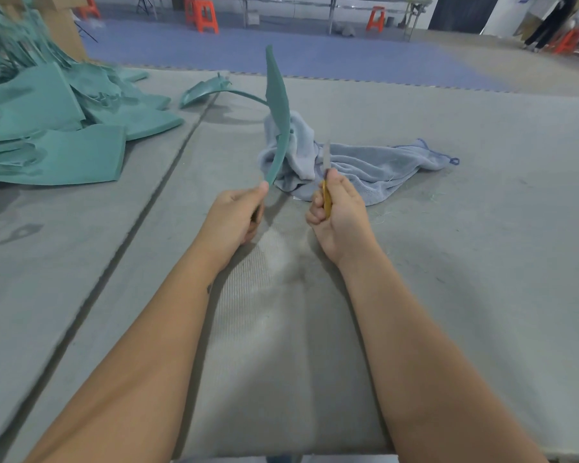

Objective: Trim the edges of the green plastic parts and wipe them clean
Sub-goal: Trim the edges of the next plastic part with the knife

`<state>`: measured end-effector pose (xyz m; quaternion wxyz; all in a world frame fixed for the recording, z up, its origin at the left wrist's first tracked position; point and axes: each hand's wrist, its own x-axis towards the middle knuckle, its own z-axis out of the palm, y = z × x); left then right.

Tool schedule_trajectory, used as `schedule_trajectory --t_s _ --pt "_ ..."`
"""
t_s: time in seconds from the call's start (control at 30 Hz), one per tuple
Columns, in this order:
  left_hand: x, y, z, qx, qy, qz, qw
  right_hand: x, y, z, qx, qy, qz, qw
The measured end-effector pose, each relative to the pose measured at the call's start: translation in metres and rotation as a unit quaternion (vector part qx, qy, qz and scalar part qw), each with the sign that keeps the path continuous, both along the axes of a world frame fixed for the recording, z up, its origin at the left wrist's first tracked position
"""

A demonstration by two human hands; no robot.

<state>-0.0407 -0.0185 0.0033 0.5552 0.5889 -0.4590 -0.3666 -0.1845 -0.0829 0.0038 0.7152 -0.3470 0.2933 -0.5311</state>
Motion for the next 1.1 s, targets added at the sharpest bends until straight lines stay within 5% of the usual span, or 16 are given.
schedule_trajectory --t_s 0.2,0.33,0.67,0.9,1.1 --pt "0.007 -0.005 -0.006 0.012 -0.178 0.108 0.978 -0.001 0.002 0.002 -0.013 0.054 0.003 0.998" --pt "0.014 -0.010 -0.006 0.031 -0.109 0.147 0.983 0.004 0.005 0.007 -0.058 0.127 0.030 0.990" --pt "0.016 -0.015 -0.004 -0.011 -0.058 0.311 0.949 0.055 -0.008 0.029 -0.017 0.001 0.173 0.985" --pt "0.017 -0.016 -0.006 -0.013 -0.063 0.309 0.949 0.078 -0.026 0.021 -0.085 0.179 0.113 0.974" --pt "0.016 -0.017 -0.007 -0.018 -0.098 0.284 0.954 0.042 -0.051 0.028 -0.138 0.367 0.001 0.920"
